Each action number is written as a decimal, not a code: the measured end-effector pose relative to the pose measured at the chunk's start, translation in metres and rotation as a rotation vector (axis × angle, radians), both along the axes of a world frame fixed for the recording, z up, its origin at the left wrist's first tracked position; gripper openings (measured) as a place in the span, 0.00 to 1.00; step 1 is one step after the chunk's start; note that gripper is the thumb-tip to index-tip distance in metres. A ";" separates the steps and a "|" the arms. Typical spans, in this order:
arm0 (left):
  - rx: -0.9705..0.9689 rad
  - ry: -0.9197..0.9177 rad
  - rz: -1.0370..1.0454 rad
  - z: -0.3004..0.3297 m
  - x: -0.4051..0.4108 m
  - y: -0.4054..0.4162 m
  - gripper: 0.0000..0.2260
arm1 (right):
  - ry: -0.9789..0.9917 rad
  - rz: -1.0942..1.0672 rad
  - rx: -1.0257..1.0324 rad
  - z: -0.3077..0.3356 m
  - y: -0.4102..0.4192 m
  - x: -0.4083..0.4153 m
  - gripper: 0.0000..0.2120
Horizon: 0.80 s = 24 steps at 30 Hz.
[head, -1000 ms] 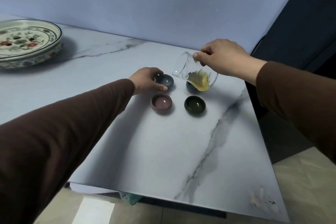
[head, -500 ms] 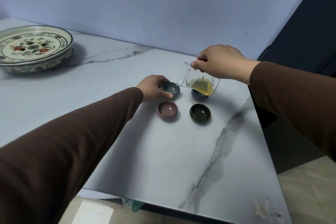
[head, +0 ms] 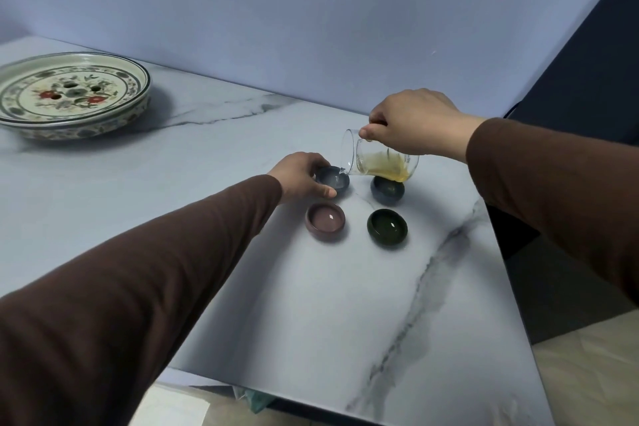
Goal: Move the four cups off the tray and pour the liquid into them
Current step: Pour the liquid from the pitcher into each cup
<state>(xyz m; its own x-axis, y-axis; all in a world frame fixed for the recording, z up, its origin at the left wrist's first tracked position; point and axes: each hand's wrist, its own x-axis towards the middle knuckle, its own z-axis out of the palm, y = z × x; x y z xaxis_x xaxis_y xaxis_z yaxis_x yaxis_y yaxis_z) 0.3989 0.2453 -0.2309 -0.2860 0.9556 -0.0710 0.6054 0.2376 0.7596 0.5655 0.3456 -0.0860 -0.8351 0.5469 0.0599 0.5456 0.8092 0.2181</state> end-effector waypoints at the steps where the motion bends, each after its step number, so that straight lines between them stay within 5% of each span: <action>1: 0.000 0.003 0.002 0.000 0.000 0.000 0.25 | -0.009 0.008 0.009 0.001 -0.001 -0.001 0.20; 24: -0.003 0.013 0.019 -0.001 0.002 0.000 0.26 | -0.016 0.078 0.098 0.015 -0.010 -0.011 0.22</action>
<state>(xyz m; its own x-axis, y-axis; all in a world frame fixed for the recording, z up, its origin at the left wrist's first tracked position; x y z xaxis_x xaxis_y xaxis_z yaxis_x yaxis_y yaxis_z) 0.4004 0.2450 -0.2317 -0.3048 0.9498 -0.0700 0.6108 0.2513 0.7508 0.5548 0.3359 -0.0711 -0.8761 0.4726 0.0959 0.4777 0.8235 0.3061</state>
